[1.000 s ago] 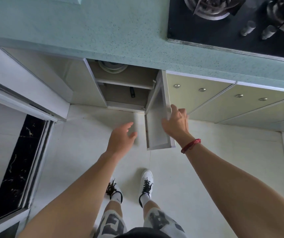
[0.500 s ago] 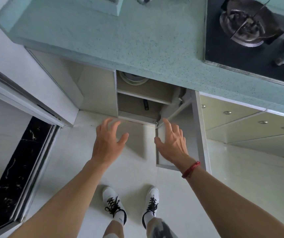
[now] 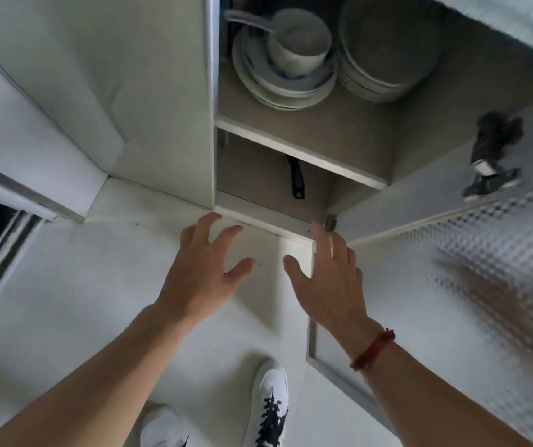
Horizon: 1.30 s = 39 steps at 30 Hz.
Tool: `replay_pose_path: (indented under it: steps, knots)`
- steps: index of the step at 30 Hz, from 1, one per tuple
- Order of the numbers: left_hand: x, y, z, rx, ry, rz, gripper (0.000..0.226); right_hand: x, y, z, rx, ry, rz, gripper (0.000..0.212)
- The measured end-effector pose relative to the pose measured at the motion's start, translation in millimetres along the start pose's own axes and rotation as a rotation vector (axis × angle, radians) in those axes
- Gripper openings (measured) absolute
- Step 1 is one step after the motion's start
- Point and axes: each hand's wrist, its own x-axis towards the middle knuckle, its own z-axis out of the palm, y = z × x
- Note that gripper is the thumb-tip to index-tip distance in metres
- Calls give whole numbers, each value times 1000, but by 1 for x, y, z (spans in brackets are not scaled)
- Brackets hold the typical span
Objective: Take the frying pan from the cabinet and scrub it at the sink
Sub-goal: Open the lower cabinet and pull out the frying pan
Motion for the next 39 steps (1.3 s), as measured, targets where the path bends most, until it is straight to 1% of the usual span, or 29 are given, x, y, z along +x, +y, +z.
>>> replay_pose_path:
  steps: [3, 7, 10, 13, 15, 18, 20, 23, 26, 27, 28, 30, 31, 32, 34, 36, 37, 39]
  knots:
    - [36, -22, 47, -15, -4, 5, 57, 41, 23, 40, 0, 12, -6, 70]
    - [82, -47, 103, -86, 10, -20, 56, 89, 47, 86, 15, 38, -8, 72]
    - [120, -57, 133, -181, 35, -71, 59, 127, 54, 110, 67, 57, 1, 74]
    - [156, -64, 153, -199, 40, -66, 56, 165, 59, 124, 73, 117, -28, 75]
    - [178, -69, 163, -150, 51, -35, 55, 193, 64, 127, 31, 166, -37, 73]
    - [210, -74, 175, 48, 72, 37, 58, 232, 72, 131, -103, 248, -63, 71]
    - [229, -75, 186, 170, 63, 82, 61, 256, 77, 134, -137, 259, -66, 72]
    - [260, -78, 203, 237, 91, 91, 61, 291, 81, 144, -51, 233, -94, 74]
    - [289, -77, 217, 200, 150, 114, 51, 316, 84, 157, 77, 316, -150, 67]
    - [297, -76, 221, 169, 179, 133, 46, 321, 84, 157, 125, 317, -126, 69]
    - [304, -74, 225, 126, 190, 146, 42, 327, 85, 159, 180, 296, -82, 76]
    - [315, -70, 234, 17, 158, 138, 36, 339, 85, 159, 273, 231, 32, 96]
    - [320, -68, 239, -60, 136, 121, 36, 346, 85, 159, 321, 212, 76, 99]
    - [325, -65, 243, -163, 111, 90, 37, 350, 83, 159, 374, 207, 94, 96]
    - [331, -56, 248, -432, 54, -33, 39, 353, 77, 158, 485, 192, 97, 82]
    - [336, -47, 250, -691, -25, -189, 28, 354, 74, 157, 557, 160, 102, 66]
    - [340, -45, 251, -773, -58, -245, 23, 354, 71, 156, 599, 97, 140, 59]
    - [345, -42, 253, -871, -129, -296, 18, 355, 68, 156, 738, -99, 218, 38]
